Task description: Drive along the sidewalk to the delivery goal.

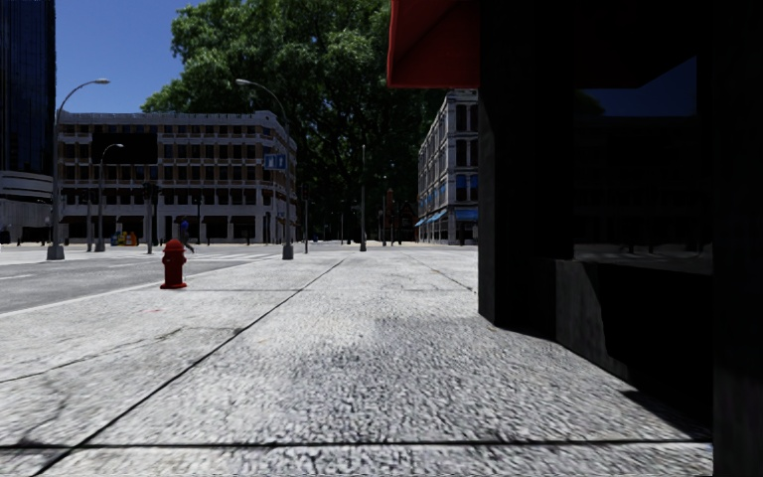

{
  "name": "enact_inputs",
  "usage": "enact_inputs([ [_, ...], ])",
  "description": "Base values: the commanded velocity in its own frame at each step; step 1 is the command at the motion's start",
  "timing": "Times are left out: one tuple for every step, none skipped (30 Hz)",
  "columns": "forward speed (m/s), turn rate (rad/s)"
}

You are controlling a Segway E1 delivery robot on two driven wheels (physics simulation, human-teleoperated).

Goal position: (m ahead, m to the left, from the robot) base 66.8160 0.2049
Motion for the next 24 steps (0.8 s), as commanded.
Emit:
enact_inputs([
  [2.00, 0.17],
  [2.00, 0.17],
  [2.00, 0.17],
  [2.00, 0.17],
  [2.00, 0.17],
  [2.00, 0.17],
  [2.00, 0.14],
  [2.00, 0.00],
  [2.00, 0.00],
  [2.00, 0.00],
  [2.00, 0.00],
  [2.00, 0.00],
  [2.00, 0.00],
  [2.00, 0.00],
  [2.00, 0.00],
  [2.00, 0.00],
  [2.00, 0.00],
  [2.00, 0.00],
  [2.00, 0.00],
  [2.00, 0.00],
  [2.00, 0.00],
  [2.00, 0.00],
  [2.00, 0.00],
  [2.00, 0.00],
])
